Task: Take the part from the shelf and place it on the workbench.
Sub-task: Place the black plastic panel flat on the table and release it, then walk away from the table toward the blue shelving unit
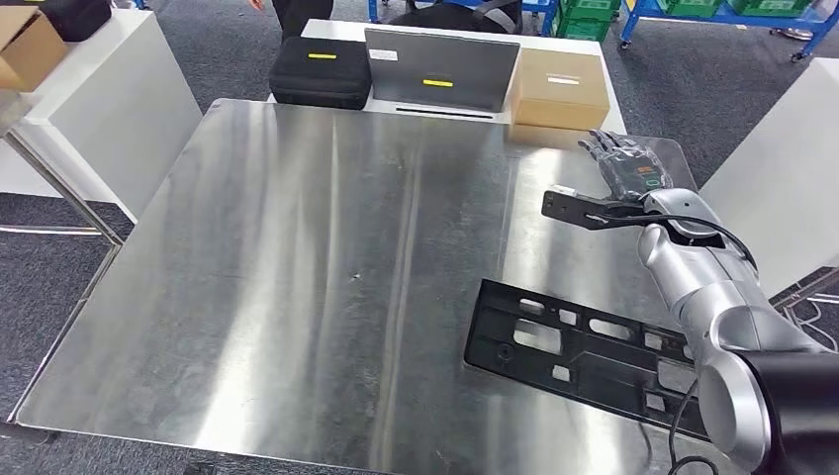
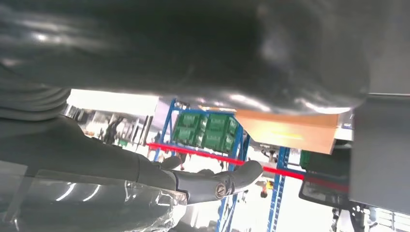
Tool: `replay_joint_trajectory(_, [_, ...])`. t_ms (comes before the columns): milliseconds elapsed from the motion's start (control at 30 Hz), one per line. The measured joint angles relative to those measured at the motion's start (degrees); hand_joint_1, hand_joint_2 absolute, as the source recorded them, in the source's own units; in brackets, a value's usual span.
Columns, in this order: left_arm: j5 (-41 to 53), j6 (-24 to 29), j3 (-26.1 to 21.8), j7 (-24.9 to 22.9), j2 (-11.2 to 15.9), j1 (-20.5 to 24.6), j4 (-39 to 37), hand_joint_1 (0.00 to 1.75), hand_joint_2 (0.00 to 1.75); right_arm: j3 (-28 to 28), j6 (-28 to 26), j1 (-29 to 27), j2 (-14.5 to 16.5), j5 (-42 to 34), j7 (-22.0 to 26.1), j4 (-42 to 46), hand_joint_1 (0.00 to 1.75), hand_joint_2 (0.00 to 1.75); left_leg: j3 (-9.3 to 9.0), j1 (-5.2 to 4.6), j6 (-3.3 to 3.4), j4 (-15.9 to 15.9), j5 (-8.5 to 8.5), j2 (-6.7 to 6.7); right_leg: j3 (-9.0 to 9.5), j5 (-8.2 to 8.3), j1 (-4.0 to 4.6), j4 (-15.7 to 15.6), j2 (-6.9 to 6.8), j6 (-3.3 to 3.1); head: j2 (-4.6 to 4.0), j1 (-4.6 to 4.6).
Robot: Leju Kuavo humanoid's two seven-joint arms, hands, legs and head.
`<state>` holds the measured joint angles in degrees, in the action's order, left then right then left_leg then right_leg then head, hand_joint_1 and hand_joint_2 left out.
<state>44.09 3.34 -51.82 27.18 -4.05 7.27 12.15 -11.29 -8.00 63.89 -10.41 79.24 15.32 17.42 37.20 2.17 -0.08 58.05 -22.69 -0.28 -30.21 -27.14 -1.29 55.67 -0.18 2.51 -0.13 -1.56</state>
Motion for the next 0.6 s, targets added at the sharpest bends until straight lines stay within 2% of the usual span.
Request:
replay_joint_trajectory(167, [0.1, 0.5, 0.0, -0.3, 0.0, -0.1, 0.0, 0.00, 0.00, 0.0, -2.1, 0.1, -0.7, 0.6, -1.8, 0.0, 0.00, 0.00, 0.00, -0.65, 1.00, 0.0, -0.28, -0.58, 0.81, 0.07, -0.34, -1.1, -0.63, -0.02, 0.00, 0.09])
replay_joint_trajectory(300, [0.2, 0.5, -0.1, -0.3, 0.0, -0.1, 0.0, 0.00, 0.00, 0.2, -3.5, 0.3, -1.8, 1.3, -4.4, 0.2, 0.00, 0.00, -0.01, -0.97, 1.46, 0.1, -0.37, -0.68, 0.91, 0.18, -0.52, -1.4, -0.79, 0.20, 0.00, 0.08])
replay_joint_trajectory(467, [-0.1, 0.3, -0.2, 0.3, -0.1, -0.4, 0.0, 0.00, 0.00, 0.5, -6.9, 0.6, -4.7, 4.2, -10.1, 0.9, 0.00, 0.00, -0.01, -1.07, 1.58, 0.1, -0.37, -0.68, 0.92, 0.23, -0.64, -1.4, -0.81, 1.61, 0.00, 0.06])
replay_joint_trajectory(600, [-0.7, 0.3, -0.8, 0.7, -0.3, -1.1, 0.0, 0.00, 0.00, 0.7, -9.7, 1.6, -7.7, 5.0, -13.1, 1.6, 0.00, 0.00, -0.07, -1.05, 1.60, 0.1, -0.35, -0.64, 0.88, 0.23, -0.58, -1.4, -0.80, 1.81, 0.00, 0.04])
